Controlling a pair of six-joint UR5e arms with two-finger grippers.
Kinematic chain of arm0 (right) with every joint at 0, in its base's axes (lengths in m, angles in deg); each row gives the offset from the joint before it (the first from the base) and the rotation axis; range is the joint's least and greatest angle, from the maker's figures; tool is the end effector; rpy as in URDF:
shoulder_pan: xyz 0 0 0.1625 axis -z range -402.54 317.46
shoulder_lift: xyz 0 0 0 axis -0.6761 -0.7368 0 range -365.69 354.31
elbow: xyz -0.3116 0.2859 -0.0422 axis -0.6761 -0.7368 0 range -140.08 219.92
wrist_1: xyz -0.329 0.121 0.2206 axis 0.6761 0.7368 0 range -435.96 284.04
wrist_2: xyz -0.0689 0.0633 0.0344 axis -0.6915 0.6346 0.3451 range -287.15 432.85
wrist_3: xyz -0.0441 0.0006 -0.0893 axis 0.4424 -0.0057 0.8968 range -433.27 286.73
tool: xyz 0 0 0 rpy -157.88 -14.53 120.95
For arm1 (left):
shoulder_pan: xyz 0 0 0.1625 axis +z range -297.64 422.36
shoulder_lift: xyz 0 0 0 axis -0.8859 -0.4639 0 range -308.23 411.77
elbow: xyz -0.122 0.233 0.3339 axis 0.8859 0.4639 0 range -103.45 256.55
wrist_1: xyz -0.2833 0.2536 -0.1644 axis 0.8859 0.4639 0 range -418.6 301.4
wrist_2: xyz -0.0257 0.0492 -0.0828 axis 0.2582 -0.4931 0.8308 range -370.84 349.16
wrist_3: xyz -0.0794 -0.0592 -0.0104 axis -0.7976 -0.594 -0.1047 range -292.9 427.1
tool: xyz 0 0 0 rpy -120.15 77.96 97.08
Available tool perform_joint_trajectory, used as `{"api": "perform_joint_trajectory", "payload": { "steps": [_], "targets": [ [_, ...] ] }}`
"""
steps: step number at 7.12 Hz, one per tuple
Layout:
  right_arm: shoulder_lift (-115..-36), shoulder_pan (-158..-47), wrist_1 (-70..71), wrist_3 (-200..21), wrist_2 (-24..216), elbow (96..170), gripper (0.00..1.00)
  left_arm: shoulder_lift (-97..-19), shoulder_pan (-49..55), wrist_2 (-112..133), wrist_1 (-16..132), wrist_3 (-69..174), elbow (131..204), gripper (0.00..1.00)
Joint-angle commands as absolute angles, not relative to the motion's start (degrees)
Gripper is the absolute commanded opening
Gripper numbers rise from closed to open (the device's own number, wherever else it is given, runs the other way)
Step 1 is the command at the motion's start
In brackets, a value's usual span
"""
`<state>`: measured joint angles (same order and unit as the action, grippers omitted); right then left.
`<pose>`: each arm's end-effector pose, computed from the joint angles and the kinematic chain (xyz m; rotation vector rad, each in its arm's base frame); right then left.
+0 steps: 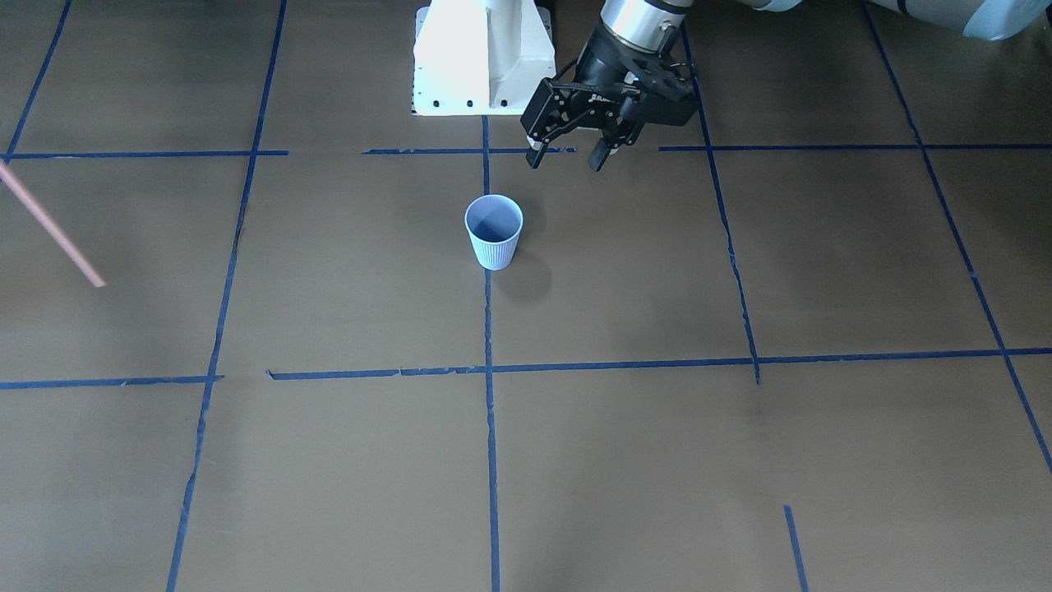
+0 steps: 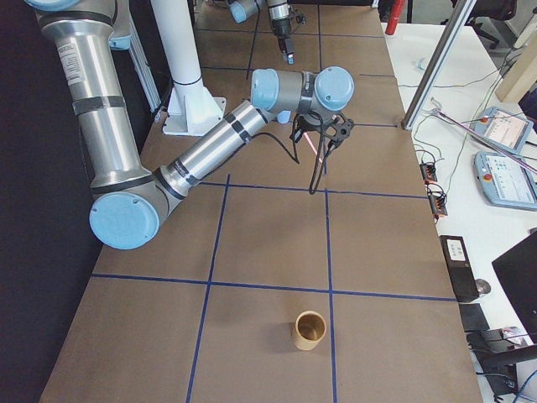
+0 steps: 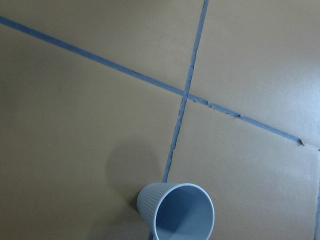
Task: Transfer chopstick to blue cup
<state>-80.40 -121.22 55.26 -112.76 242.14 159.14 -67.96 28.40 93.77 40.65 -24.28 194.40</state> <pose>-0.0620 -0.4898 0.3103 -0.5540 -1.2792 0.3704 0.3948 -0.3963 0.1468 0.1097 1.1842 -0.3945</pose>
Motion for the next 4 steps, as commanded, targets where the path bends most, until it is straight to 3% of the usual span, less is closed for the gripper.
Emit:
{"api": "perform_joint_trajectory", "payload": {
  "steps": [1,4],
  "targets": [
    [-72.61,-107.39,40.24,-137.03,246.34,158.15,0.03,-67.14,26.16,93.83,40.80,-24.22,194.42,1.00],
    [-60.41,-97.85,23.64,-152.02,245.90,146.76,0.05,-66.27,22.57,94.98,40.80,-22.99,193.80,1.00]
  ]
}}
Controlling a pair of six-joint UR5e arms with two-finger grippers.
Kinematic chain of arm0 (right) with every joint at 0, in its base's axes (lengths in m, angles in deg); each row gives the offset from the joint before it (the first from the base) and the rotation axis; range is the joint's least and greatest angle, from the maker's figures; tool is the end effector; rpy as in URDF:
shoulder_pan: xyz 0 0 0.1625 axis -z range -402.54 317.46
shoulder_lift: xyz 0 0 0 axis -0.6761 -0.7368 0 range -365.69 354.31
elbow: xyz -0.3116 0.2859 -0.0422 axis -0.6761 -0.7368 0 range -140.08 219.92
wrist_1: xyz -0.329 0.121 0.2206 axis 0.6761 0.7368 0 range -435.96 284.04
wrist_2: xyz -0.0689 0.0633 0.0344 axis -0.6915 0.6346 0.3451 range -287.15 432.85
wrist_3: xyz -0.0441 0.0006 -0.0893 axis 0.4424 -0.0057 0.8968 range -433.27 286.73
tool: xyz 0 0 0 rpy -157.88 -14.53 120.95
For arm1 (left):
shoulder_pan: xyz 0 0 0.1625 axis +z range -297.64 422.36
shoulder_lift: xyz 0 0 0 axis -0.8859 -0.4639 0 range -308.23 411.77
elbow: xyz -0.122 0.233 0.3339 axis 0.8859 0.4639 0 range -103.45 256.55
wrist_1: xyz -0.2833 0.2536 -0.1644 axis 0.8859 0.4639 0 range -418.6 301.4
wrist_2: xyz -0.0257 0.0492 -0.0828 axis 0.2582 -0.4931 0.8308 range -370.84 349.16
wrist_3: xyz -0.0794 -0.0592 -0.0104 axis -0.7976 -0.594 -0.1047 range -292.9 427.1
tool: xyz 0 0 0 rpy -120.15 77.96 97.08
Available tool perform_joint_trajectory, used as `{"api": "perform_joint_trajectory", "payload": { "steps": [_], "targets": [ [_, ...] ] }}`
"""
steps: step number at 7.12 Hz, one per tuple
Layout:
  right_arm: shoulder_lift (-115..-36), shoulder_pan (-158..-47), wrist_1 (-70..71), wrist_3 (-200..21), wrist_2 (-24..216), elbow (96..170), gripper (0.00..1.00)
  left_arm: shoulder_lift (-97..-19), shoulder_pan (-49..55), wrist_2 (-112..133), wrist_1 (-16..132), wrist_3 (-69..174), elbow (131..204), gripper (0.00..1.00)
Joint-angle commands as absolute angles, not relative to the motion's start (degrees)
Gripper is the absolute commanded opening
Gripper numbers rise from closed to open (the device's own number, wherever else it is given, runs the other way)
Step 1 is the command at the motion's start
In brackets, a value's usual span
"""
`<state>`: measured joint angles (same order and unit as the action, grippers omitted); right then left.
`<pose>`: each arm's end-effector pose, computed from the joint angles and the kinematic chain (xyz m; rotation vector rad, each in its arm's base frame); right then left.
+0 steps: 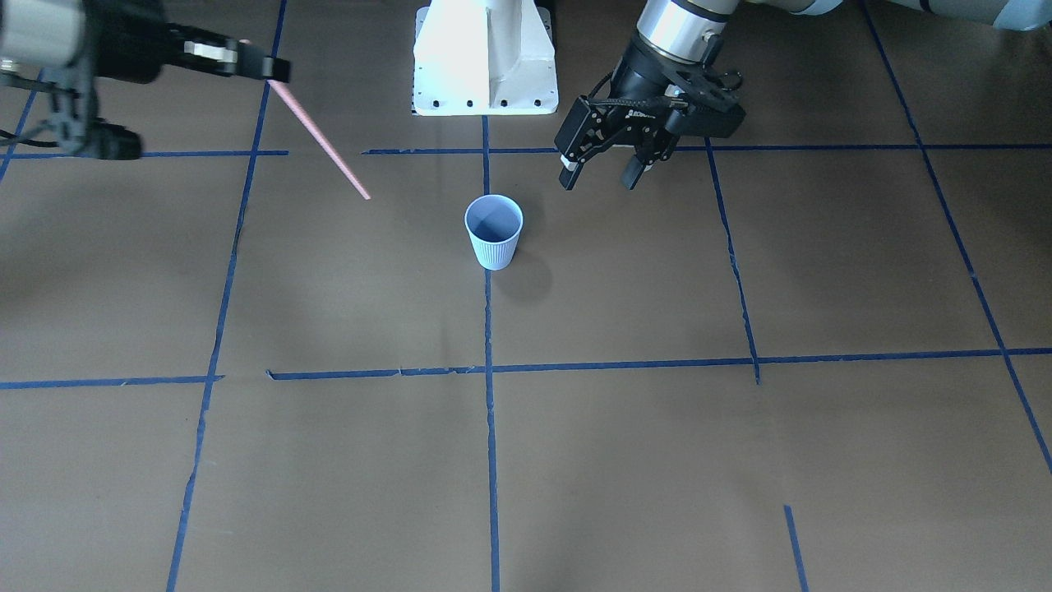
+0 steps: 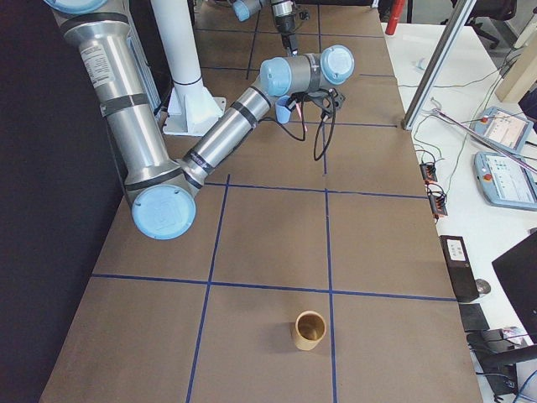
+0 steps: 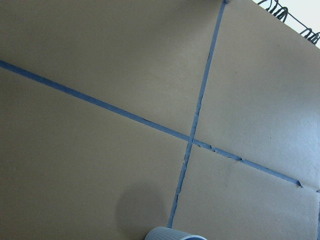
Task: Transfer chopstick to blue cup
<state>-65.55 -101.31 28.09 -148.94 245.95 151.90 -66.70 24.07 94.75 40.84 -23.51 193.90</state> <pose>-0.2507 -0.4797 0.1684 -0.7870 -1.2508 0.1477 0.3671 -0.4255 0.1613 0.1375 1.1590 -0.4463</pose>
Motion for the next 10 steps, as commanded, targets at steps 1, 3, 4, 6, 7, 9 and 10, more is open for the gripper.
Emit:
{"api": "perform_joint_trajectory", "payload": {
  "steps": [1,3,4,6,7,9,10],
  "targets": [
    [-56.97,-96.35,23.53,-151.93,245.55,142.88,0.05,-64.79,19.24,98.28,40.80,-22.38,193.80,1.00],
    [-52.99,-94.59,20.74,-151.75,245.29,136.89,0.05,-62.84,17.36,100.60,40.80,-18.16,193.97,1.00],
    [-52.37,-92.83,19.50,-151.84,242.76,136.26,0.05,-62.58,17.36,100.60,40.80,-18.16,193.98,1.00],
    [-52.45,-90.02,18.87,-151.67,241.16,133.45,0.06,-62.57,17.36,100.60,40.80,-18.42,194.41,1.00],
    [-52.10,-89.13,18.79,-151.67,239.24,132.13,0.09,-62.57,17.36,100.60,40.71,-18.42,194.50,1.00],
    [-50.61,-87.64,10.41,-152.10,237.82,125.12,0.99,-61.87,17.36,100.69,40.28,-18.07,195.03,1.00],
    [-50.78,-87.54,9.04,-153.06,235.90,125.53,1.00,-60.30,16.15,103.21,40.01,-14.59,195.03,1.00]
  ]
}}
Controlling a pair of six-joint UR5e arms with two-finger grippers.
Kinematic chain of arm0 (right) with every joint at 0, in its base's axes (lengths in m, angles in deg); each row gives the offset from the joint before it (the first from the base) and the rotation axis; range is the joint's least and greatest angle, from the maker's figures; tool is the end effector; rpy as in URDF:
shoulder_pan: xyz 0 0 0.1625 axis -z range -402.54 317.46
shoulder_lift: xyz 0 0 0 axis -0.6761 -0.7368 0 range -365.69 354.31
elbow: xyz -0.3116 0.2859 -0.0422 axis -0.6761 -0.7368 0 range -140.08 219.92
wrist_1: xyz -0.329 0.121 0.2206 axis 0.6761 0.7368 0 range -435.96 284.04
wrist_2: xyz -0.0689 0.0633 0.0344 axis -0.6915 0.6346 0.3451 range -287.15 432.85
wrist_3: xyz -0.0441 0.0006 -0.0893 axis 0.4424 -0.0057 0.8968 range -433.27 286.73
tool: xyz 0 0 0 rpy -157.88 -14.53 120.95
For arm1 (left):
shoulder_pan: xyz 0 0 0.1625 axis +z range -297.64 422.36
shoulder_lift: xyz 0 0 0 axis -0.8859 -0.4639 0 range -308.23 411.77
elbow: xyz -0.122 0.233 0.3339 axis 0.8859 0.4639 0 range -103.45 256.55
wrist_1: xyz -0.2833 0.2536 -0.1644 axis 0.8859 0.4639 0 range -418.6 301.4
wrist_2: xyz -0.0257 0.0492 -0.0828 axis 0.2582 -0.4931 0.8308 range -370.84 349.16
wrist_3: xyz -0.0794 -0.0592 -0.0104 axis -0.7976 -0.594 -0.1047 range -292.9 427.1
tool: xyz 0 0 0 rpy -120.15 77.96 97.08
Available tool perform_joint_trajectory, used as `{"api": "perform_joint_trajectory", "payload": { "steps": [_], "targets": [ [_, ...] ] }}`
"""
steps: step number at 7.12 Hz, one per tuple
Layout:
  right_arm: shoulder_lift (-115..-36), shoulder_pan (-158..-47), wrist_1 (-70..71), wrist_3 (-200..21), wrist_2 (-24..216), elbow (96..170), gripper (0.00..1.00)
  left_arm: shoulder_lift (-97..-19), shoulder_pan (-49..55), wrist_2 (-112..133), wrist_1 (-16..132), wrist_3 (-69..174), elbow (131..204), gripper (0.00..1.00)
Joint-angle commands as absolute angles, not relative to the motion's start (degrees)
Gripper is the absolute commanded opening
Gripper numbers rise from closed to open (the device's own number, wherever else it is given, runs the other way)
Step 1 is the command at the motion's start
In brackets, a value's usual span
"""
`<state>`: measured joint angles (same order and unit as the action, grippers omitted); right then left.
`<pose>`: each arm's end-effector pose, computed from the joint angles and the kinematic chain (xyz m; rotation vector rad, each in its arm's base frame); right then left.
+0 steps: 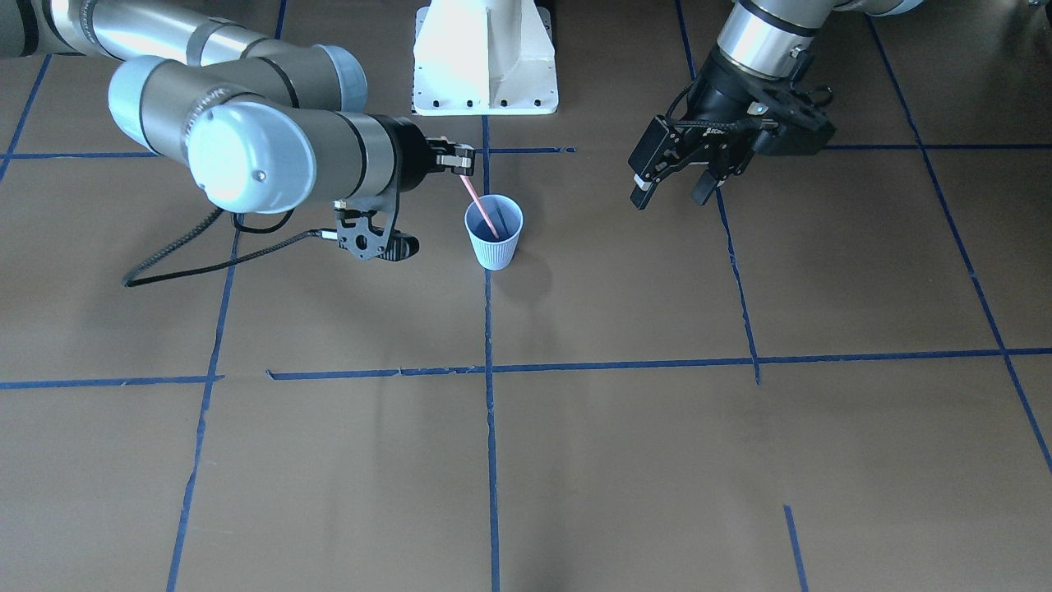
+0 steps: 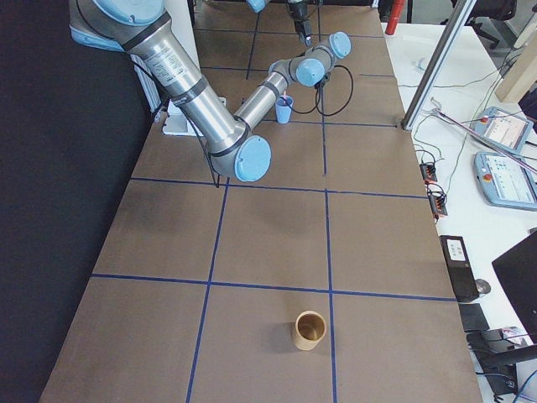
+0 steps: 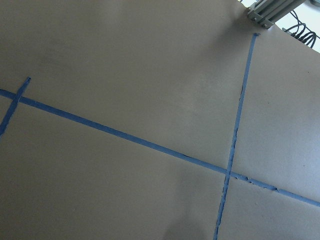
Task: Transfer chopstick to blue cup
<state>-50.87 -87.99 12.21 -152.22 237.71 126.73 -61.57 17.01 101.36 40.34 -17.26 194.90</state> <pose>-0.4527 -0.5128 0.1537 -0.7765 -1.1409 0.0068 0.3120 -0.4519 0.2034 0.1340 1.1005 -0.4166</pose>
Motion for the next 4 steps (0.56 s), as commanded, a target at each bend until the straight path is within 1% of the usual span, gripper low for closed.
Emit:
{"api": "perform_joint_trajectory", "payload": {
  "steps": [1,2,3,4],
  "targets": [
    [-51.57,-88.94,9.03,-153.16,232.66,128.57,1.00,-57.85,10.65,108.37,38.88,-6.55,195.03,1.00],
    [-56.36,-90.86,9.12,-153.25,224.28,136.61,1.00,-54.87,5.12,112.69,38.26,3.28,194.77,1.00],
    [-63.98,-92.10,9.20,-152.46,214.80,145.31,1.00,-50.92,0.36,113.77,38.08,14.43,194.33,1.00],
    [-68.93,-92.64,9.20,-151.85,206.61,149.13,1.00,-47.84,-2.73,113.79,36.94,24.54,193.89,1.00]
  ]
}}
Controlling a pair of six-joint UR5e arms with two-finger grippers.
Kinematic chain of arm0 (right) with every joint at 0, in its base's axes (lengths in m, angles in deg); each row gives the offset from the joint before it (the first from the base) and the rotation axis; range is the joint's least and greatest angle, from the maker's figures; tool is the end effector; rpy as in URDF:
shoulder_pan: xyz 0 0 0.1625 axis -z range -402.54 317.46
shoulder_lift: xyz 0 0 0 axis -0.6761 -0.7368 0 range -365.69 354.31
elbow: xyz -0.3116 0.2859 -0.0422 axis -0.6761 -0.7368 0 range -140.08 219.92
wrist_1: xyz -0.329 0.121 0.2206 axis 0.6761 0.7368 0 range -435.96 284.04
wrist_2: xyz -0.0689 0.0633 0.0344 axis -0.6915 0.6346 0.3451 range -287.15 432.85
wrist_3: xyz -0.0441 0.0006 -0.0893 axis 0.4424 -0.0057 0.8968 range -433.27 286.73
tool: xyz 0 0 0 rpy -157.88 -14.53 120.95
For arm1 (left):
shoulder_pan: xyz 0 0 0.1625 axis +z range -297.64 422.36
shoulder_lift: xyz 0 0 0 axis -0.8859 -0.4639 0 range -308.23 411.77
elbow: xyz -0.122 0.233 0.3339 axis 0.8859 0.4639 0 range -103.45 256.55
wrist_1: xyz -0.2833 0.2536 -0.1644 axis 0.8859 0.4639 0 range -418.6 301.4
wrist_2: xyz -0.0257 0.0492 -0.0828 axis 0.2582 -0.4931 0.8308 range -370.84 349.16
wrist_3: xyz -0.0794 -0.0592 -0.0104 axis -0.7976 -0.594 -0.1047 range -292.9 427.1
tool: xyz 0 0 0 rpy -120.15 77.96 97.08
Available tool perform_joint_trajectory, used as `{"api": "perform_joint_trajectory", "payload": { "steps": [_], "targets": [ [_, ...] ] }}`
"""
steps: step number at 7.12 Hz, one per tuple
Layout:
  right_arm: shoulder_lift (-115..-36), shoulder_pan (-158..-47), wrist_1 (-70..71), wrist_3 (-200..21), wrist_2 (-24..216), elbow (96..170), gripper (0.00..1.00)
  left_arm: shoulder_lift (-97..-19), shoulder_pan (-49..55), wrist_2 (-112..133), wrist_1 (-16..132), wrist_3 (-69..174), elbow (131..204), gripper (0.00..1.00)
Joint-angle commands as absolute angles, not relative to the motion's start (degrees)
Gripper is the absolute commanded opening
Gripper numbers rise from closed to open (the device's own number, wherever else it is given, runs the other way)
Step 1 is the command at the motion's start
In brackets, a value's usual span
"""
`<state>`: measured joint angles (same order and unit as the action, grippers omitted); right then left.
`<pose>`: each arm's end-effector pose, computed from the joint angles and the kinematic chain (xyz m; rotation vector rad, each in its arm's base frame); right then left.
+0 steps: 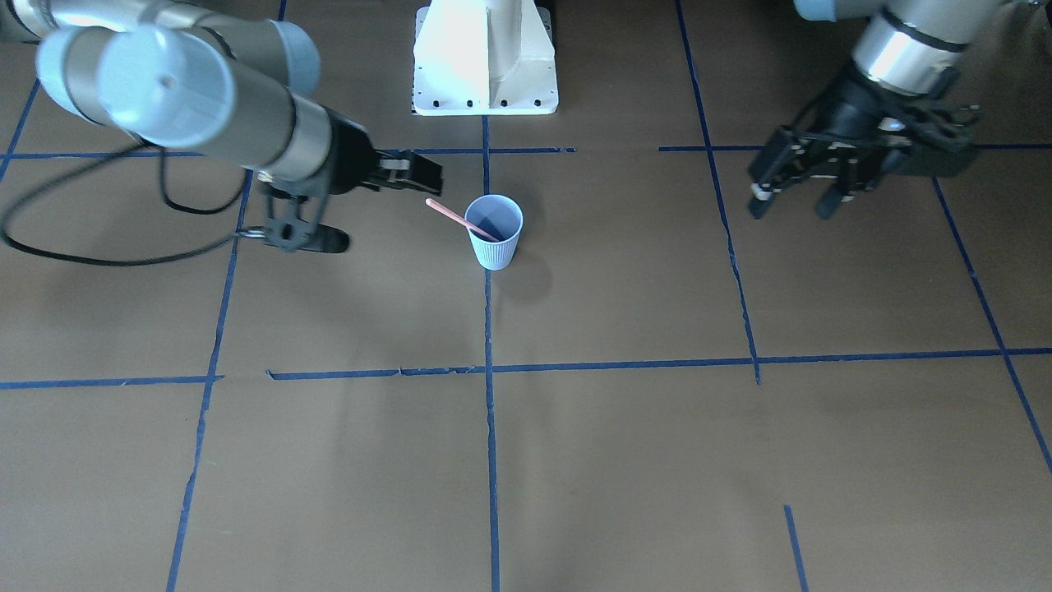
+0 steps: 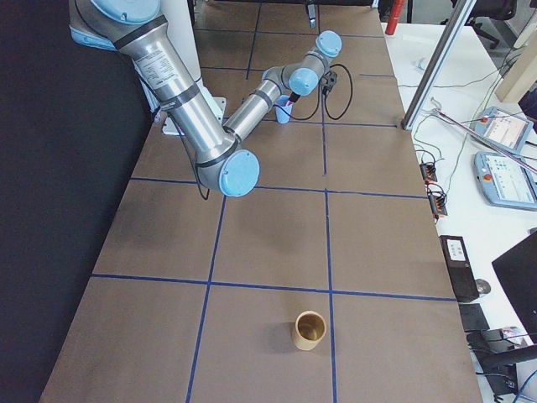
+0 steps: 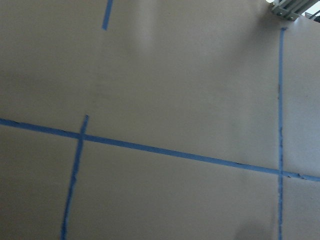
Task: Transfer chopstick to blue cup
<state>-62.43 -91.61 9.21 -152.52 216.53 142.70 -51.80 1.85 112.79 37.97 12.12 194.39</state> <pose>-0.3622 -0.4986 0.1954 -0.3450 -1.1383 0.1727 0.1891 -0.4930 0.2977 0.2303 0.9534 -0.1631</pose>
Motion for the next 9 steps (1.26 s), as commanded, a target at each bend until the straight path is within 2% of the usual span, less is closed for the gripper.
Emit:
{"api": "perform_joint_trajectory", "payload": {
  "steps": [1,4,5,6,7,9],
  "targets": [
    [-73.24,-93.86,9.21,-146.01,202.87,149.78,1.00,-45.55,-7.03,113.79,33.71,35.87,193.71,1.00],
    [-86.69,-108.14,10.08,-106.27,202.57,147.61,1.00,-43.95,-18.11,113.87,28.06,61.14,187.94,1.00],
    [-89.77,-114.55,11.56,-96.22,203.27,146.46,1.00,-43.94,-23.10,116.48,28.14,67.82,182.60,1.00],
    [-92.76,-119.49,16.19,-84.20,202.67,146.45,1.00,-44.72,-28.20,126.43,28.58,74.41,173.94,1.00],
    [-94.27,-127.28,20.67,-69.90,203.18,144.53,1.00,-45.51,-29.64,128.88,28.93,80.66,170.02,1.00],
    [-94.64,-138.91,25.46,-56.08,205.71,140.23,1.00,-45.52,-29.92,122.77,28.41,87.28,168.85,1.00]
  ]
}}
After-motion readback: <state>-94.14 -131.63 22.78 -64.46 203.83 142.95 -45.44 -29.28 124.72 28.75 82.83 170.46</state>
